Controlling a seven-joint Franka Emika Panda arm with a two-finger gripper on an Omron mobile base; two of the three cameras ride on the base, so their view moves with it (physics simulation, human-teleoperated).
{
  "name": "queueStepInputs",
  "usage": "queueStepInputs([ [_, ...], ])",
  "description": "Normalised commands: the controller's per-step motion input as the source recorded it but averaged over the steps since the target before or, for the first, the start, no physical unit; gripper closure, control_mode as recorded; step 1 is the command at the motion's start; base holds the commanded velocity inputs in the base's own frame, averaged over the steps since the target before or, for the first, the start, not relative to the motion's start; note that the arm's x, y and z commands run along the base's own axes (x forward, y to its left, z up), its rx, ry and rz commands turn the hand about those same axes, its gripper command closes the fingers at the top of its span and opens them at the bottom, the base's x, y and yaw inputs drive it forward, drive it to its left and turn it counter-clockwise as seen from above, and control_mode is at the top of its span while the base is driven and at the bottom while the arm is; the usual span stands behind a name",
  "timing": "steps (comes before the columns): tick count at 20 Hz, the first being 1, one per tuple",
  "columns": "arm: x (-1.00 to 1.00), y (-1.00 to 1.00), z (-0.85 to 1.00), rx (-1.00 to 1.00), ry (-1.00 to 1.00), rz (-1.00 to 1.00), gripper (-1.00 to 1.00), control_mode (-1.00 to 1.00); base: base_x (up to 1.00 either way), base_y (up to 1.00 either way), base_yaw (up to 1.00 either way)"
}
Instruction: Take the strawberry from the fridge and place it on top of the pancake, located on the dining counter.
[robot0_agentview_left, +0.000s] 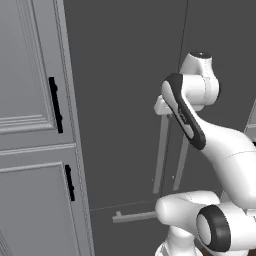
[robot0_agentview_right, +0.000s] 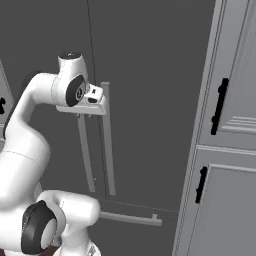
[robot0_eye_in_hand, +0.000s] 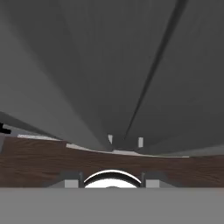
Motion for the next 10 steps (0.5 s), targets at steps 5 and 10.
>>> queueStepInputs([
  [5,-0.02,0.0,0.0,0.0,0.0,0.0,-1.0,1.0,-0.7,-0.12,-0.06],
  [10,0.0,0.0,0.0,0.0,0.0,0.0,-1.0,1.0,-0.7,-0.35,-0.09],
])
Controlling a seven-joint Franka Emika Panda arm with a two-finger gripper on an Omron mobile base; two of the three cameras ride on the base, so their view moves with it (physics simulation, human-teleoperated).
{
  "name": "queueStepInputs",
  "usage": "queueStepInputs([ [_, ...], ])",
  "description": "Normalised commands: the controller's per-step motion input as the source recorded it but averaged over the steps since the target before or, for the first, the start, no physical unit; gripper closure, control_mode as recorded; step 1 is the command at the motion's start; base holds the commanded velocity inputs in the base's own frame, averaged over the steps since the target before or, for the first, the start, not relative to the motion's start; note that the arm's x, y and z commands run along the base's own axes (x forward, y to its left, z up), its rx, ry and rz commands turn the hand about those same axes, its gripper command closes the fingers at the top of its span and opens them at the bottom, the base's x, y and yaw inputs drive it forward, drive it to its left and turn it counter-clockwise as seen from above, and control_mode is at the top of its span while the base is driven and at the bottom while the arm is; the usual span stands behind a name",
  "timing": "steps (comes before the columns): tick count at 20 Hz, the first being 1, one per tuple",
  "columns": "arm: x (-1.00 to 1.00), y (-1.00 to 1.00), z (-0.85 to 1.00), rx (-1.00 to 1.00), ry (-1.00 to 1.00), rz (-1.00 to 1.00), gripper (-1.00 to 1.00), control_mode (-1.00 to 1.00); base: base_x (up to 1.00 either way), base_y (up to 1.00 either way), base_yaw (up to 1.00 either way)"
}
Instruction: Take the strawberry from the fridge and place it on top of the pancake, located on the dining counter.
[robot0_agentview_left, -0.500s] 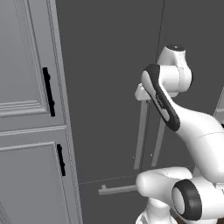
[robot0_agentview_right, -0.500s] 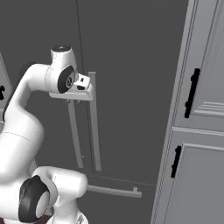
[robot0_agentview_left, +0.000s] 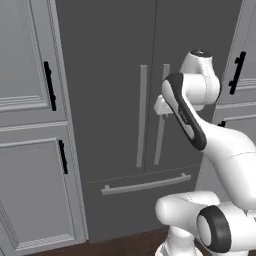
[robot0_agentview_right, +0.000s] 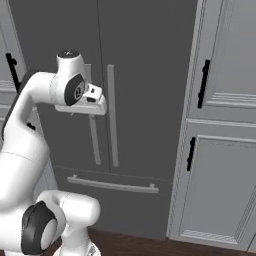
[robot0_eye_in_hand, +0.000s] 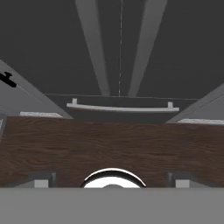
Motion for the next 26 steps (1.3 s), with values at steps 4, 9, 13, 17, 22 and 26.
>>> queueStepInputs([
  [4,0.0,0.0,0.0,0.0,0.0,0.0,-1.0,1.0,-0.47,-0.24,0.0],
  [9,0.0,0.0,0.0,0.0,0.0,0.0,-1.0,1.0,-0.46,-0.02,0.0],
  [13,0.18,-0.03,0.01,0.01,-0.05,0.0,-1.0,-1.0,-0.05,-0.01,0.0],
  [17,0.65,-0.18,0.21,0.0,-0.44,0.03,-1.0,-1.0,0.0,0.0,0.0],
  [22,0.69,-0.09,0.02,0.0,-0.26,-0.05,-1.0,-1.0,0.0,0.0,0.0],
  [26,0.68,0.0,-0.08,0.0,-0.04,-0.08,-1.0,-1.0,0.0,0.0,0.0],
])
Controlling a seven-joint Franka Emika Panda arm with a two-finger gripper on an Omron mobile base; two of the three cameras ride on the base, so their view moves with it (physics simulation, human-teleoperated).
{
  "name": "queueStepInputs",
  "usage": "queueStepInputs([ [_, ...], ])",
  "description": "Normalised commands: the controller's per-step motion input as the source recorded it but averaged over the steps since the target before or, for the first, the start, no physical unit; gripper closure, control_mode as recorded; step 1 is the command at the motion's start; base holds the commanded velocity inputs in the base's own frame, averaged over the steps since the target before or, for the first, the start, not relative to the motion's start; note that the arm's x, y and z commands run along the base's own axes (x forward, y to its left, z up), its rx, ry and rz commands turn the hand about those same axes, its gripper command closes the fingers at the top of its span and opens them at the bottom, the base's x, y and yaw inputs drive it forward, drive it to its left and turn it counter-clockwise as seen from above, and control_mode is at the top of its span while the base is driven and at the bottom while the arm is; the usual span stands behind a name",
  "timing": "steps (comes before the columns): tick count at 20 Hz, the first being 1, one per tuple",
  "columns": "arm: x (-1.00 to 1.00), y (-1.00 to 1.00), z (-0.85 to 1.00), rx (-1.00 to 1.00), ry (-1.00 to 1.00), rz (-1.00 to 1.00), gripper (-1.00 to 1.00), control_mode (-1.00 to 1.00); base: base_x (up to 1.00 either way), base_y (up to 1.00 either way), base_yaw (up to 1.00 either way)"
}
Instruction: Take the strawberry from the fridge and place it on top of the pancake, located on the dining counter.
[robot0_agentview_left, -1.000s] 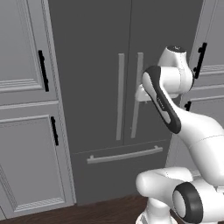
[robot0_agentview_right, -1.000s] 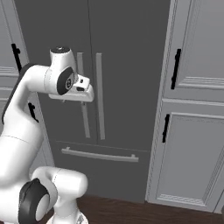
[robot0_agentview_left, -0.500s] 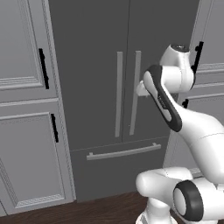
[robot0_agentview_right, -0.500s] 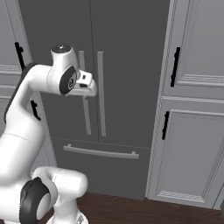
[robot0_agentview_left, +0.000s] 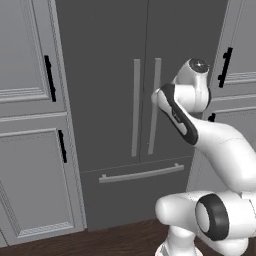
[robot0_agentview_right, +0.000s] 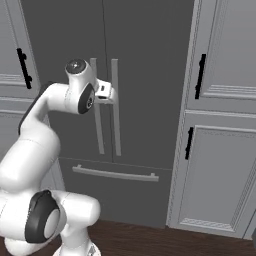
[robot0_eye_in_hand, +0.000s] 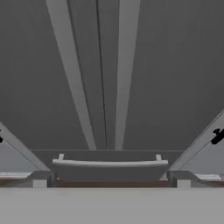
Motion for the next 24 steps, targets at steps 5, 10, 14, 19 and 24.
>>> queueStepInputs([
  [5,0.5,-0.06,-0.11,0.0,-0.1,0.0,-1.0,-1.0,0.0,0.0,0.0],
  [10,0.37,-0.23,-0.1,0.01,-0.1,0.0,-1.0,-1.0,0.0,0.0,0.0],
  [14,0.44,-0.07,-0.14,0.0,-0.06,0.0,-1.0,-1.0,0.0,0.0,0.0],
  [19,0.57,0.0,-0.17,0.0,-0.02,0.0,-1.0,-1.0,0.0,0.0,0.0],
  [24,0.5,0.0,-0.13,0.01,0.0,0.0,-1.0,-1.0,0.0,0.0,0.0],
])
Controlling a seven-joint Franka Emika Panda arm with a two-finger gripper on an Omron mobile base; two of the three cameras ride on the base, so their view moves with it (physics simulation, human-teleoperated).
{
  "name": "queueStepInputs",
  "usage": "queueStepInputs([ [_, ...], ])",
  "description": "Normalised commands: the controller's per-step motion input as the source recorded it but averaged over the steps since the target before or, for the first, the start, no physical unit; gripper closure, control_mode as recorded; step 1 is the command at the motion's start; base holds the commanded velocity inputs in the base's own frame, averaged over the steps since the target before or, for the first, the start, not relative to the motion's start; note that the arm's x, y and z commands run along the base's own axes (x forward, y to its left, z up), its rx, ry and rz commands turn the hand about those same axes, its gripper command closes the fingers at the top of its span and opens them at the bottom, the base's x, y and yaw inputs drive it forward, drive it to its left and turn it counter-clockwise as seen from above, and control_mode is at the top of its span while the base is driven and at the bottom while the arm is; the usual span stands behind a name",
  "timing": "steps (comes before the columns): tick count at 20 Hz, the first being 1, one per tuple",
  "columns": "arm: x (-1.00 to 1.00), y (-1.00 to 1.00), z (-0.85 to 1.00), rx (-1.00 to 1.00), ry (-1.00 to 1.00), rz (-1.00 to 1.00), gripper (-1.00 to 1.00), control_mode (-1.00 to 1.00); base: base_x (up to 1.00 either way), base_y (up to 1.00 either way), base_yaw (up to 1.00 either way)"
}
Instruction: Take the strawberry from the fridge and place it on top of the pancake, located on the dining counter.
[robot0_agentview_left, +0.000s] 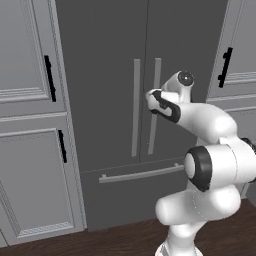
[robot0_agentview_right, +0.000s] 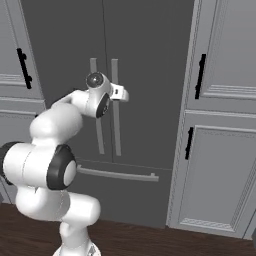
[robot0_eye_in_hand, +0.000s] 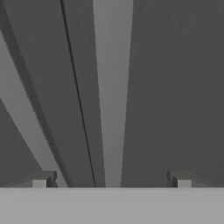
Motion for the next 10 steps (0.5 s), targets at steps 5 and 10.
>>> queueStepInputs([
  [5,0.58,0.0,-0.12,0.01,0.0,0.0,-1.0,-1.0,0.0,0.0,0.0],
  [10,0.66,0.0,-0.15,0.02,0.0,0.0,-1.0,-1.0,0.0,0.0,0.0],
])
